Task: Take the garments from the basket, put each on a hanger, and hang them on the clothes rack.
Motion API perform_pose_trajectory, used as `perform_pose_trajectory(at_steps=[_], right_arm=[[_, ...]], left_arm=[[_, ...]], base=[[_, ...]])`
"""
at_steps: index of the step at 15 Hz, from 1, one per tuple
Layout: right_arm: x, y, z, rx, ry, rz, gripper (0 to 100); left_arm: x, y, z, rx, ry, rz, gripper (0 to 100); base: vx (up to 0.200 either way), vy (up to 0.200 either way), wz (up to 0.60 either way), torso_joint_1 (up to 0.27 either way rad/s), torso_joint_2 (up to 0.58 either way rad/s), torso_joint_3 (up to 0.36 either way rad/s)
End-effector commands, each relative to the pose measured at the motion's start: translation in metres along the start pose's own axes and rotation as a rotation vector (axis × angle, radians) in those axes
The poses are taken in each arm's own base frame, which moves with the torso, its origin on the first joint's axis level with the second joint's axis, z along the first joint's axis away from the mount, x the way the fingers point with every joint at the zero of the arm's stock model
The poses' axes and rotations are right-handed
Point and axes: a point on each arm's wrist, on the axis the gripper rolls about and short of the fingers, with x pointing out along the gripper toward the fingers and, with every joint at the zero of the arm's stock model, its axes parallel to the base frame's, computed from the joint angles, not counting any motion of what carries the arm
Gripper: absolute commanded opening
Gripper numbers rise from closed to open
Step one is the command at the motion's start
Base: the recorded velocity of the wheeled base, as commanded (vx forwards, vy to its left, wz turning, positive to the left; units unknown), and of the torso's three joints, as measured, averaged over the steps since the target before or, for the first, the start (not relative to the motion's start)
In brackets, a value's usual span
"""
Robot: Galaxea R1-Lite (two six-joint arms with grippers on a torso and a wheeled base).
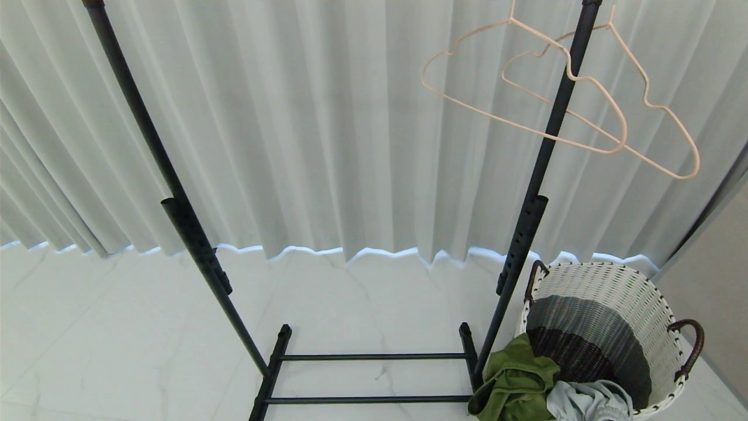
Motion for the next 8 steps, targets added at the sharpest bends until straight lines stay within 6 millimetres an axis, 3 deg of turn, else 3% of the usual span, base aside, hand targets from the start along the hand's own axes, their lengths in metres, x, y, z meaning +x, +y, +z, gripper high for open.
perform_pose_trajectory(at_steps=[1, 5, 8], right_arm=[[0.000, 0.000, 0.000, 0.010, -0.001, 0.001, 100], [0.000, 0.001, 0.003, -0.017, -0.020, 0.038, 100], [-0.003, 0.004, 0.052, -0.058, 0.006, 0.240, 100]], left_arm=[[0.000, 0.000, 0.000, 0.005, 0.000, 0.000, 100], [0.000, 0.000, 0.000, 0.005, 0.000, 0.000, 100], [0.000, 0.000, 0.000, 0.005, 0.000, 0.000, 100]], base=[[0.000, 0.000, 0.00, 0.000, 0.00, 0.000], [0.000, 0.000, 0.00, 0.000, 0.00, 0.000], [0.000, 0.000, 0.00, 0.000, 0.00, 0.000]])
